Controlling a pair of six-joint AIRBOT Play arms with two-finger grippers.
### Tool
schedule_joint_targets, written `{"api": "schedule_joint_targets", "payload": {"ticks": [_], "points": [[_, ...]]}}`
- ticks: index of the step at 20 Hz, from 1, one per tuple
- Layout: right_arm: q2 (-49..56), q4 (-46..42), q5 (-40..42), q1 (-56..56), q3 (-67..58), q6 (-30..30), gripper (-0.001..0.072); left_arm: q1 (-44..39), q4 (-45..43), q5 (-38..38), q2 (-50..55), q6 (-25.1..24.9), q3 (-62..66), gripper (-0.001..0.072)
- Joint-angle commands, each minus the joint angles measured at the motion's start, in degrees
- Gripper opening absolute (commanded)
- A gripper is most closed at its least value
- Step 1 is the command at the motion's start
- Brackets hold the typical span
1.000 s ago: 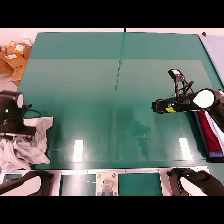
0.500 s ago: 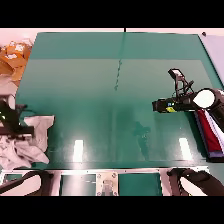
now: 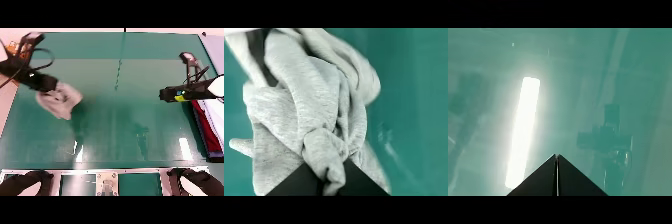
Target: Fold the shirts.
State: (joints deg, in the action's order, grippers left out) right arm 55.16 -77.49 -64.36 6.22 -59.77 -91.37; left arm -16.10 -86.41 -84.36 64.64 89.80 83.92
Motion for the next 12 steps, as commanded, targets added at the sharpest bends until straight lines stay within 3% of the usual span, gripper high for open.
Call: {"api": "schedule_joint_targets", "payload": {"ticks": [1, 4, 5, 6, 7, 9, 10, 11, 12], "points": [[-0.04, 0.00, -3.26, -2.86, -5.75, -0.07, 0.0013, -13.20, 4.85, 7.39, 1.14, 1.86, 3.89, 0.0020], [-0.04, 0.00, -3.98, -4.17, -7.21, -0.07, 0.0014, -17.09, 8.59, 12.81, 7.74, 1.66, 0.98, 0.0023], [0.02, -0.04, -4.50, -4.20, -7.13, -0.07, 0.0016, -17.07, 11.67, 13.70, 10.73, 1.55, 0.04, 0.0096], [0.02, -0.04, -5.01, -4.22, -6.91, -0.07, 0.0092, -17.07, 13.86, 14.12, 13.31, 1.40, -0.44, 0.0516], [0.02, -0.04, -5.20, -4.46, -6.71, -0.07, 0.0210, -16.92, 14.97, 13.18, 15.63, 1.49, -0.28, 0.0703], [0.09, 0.00, -5.20, -6.51, -6.40, -0.07, 0.0240, -15.02, 15.23, 8.70, 16.98, -0.74, 0.70, 0.0712], [0.44, 0.39, -5.51, -8.55, -6.29, -0.07, 0.0333, -13.03, 15.13, 5.97, 16.85, -1.90, 1.70, 0.0712], [1.22, 1.49, -6.47, -10.69, -6.14, -0.07, 0.0472, -10.73, 14.71, 3.17, 16.85, -2.60, 3.04, 0.0712], [2.14, 2.89, -7.61, -12.98, -5.38, -0.04, 0.0505, -7.93, 14.62, 0.63, 16.85, -3.19, 4.00, 0.0712]]}}
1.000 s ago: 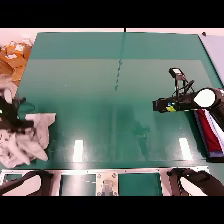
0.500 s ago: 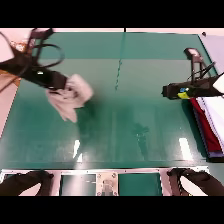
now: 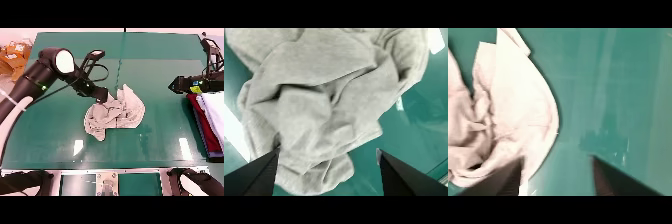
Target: Fold the shirts.
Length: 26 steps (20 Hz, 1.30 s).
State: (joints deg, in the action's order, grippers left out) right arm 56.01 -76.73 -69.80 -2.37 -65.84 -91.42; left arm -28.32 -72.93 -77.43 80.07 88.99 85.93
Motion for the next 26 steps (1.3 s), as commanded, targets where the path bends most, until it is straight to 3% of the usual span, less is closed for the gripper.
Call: {"api": "schedule_joint_targets", "payload": {"ticks": [1, 5, 8, 10, 14, 16, 17, 18, 22, 23, 24, 25, 26], "points": [[2.08, 3.28, -2.23, -6.32, 2.27, 0.00, 0.0504, 6.97, 1.31, -7.72, 1.42, -2.49, 1.92, 0.0712], [5.84, 10.67, 1.20, -9.11, 15.63, 0.87, 0.0460, 17.29, 2.93, -6.69, 1.55, -3.61, -6.36, 0.0711], [9.14, 24.06, 8.31, -9.01, 27.30, 7.65, 0.0459, 23.12, 13.60, 4.37, 2.51, -8.90, -17.64, 0.0711], [11.45, 31.36, 11.87, -8.22, 31.65, 12.66, 0.0272, 24.72, 19.98, 12.17, 5.57, -12.98, -22.01, 0.0711], [14.97, 36.30, 17.86, -2.49, 32.33, 15.58, 0.0337, 23.61, 38.58, 14.84, 14.43, -23.61, -22.77, 0.0710], [16.83, 36.63, 20.50, 0.57, 31.69, 15.58, 0.0338, 23.04, 40.44, 15.02, 16.70, -25.05, -22.77, 0.0709], [17.79, 37.81, 21.20, 1.60, 31.34, 15.61, 0.0338, 22.99, 40.44, 14.97, 17.05, -25.44, -22.77, 0.0669], [18.99, 39.15, 21.97, 2.86, 30.69, 15.63, 0.0337, 22.95, 40.46, 14.99, 17.14, -26.62, -22.80, 0.0549], [24.04, 39.91, 22.93, 6.86, 26.51, 15.61, 0.0323, 22.43, 43.56, 17.62, 17.20, -27.78, -22.80, 0.0523], [25.00, 39.91, 22.91, 7.30, 25.53, 15.61, 0.0300, 21.68, 43.91, 18.47, 17.42, -28.02, -22.80, 0.0523], [25.55, 39.87, 22.86, 7.61, 24.81, 15.63, 0.0161, 20.48, 44.09, 18.93, 17.94, -28.37, -22.80, 0.0522], [25.57, 39.43, 22.67, 7.56, 24.35, 15.78, 0.0032, 19.23, 44.15, 19.43, 18.32, -29.51, -22.80, 0.0486], [25.44, 38.18, 21.79, 7.10, 23.65, 16.52, 0.0013, 18.67, 43.76, 19.43, 18.40, -29.75, -22.73, 0.0114]]}}
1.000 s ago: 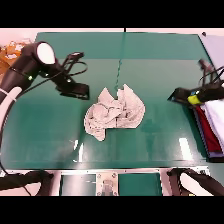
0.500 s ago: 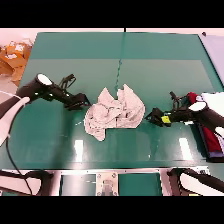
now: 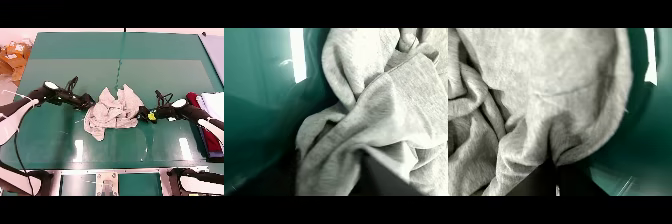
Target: Fold the shirts.
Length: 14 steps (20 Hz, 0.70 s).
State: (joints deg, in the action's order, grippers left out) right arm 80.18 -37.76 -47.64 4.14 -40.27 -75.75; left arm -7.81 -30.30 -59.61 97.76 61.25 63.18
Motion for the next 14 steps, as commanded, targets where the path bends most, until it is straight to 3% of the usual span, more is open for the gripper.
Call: {"api": "schedule_joint_targets", "payload": {"ticks": [1, 4, 6, 10, 14], "points": [[0.90, -3.32, -2.10, -0.35, -2.91, 1.01, 0.0012, -1.79, 1.14, 0.04, 0.70, -2.93, 0.57, 0.0022], [-2.38, -10.23, -10.27, -5.49, -7.89, 0.98, 0.0012, 1.29, -3.10, -11.15, -0.13, -2.14, 6.40, 0.0020], [-7.02, -10.75, -15.19, -9.53, -13.31, 0.98, 0.0011, 2.84, -7.63, -17.25, -3.50, 1.92, 12.28, 0.0019], [-16.87, -10.73, -24.22, -14.75, -31.30, 0.87, 0.0012, 3.21, -17.11, -20.94, -18.16, 10.16, 26.36, 0.0019], [-25.03, -10.84, -26.29, -15.96, -48.59, 0.72, 0.0012, 3.21, -20.98, -21.05, -33.62, 11.93, 38.73, 0.0020]]}}
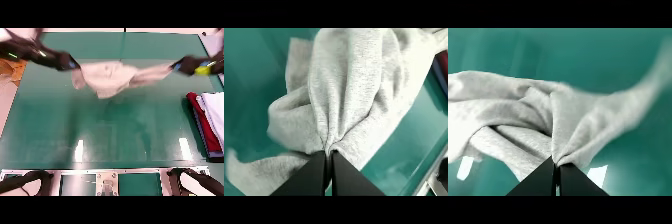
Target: Fold the shirts.
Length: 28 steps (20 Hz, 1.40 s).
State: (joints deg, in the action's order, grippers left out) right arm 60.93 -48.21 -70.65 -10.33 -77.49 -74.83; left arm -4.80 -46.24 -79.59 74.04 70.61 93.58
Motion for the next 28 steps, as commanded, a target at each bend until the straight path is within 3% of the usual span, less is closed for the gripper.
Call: {"api": "schedule_joint_targets", "payload": {"ticks": [1, 6, 9, 12, 14, 17, 20, 21, 22, 23, 25, 28], "points": [[-7.96, -0.76, -3.13, -1.92, -14.93, -1.60, 0.0012, 0.20, -8.15, -1.31, -13.51, 2.56, 10.54, 0.0020], [-16.44, -1.03, -3.08, -4.46, -21.16, -7.10, 0.0012, 0.20, -24.35, -5.22, -21.97, 2.62, 14.14, 0.0022], [-19.69, 4.00, -6.62, -4.37, -13.11, -7.06, 0.0012, 0.20, -15.50, -6.25, -21.42, 1.64, 8.74, 0.0022], [-22.14, 6.25, -5.57, -3.34, 4.76, -4.72, 0.0012, 0.20, -4.55, -1.66, -21.40, -3.48, -8.70, 0.0023], [-22.38, 6.23, -1.31, -0.26, 19.50, -2.16, 0.0012, 0.20, -2.03, 4.63, -21.40, -6.73, -24.28, 0.0023], [-20.41, 6.21, 11.91, 5.07, 40.19, -0.28, 0.0012, 0.20, 2.69, 20.87, -21.40, -15.98, -47.32, 0.0023], [-14.27, 6.23, 20.61, 7.06, 49.31, 2.08, 0.0012, 0.20, 10.36, 37.77, -21.16, -20.31, -60.28, 0.0024], [-11.85, 6.05, 21.20, 7.04, 49.62, 2.56, 0.0012, 0.20, 10.25, 39.19, -20.44, -20.28, -60.89, 0.0141], [-9.97, 6.05, 21.18, 7.04, 49.35, 3.63, 0.0012, 0.37, 10.21, 38.64, -19.69, -20.00, -60.48, 0.0580], [-8.41, 6.03, 21.16, 7.04, 49.07, 4.07, 0.0012, 0.37, 8.63, 38.10, -19.52, -17.51, -59.56, 0.0697], [-6.67, 6.03, 21.18, 7.04, 48.57, 4.31, 0.0012, 0.37, -1.73, 33.27, -19.52, -9.05, -54.49, 0.0703], [-6.43, 5.99, 21.18, 6.99, 48.43, 5.09, 0.0012, 0.37, -20.22, 16.96, -19.52, 4.90, -43.74, 0.0702]]}}
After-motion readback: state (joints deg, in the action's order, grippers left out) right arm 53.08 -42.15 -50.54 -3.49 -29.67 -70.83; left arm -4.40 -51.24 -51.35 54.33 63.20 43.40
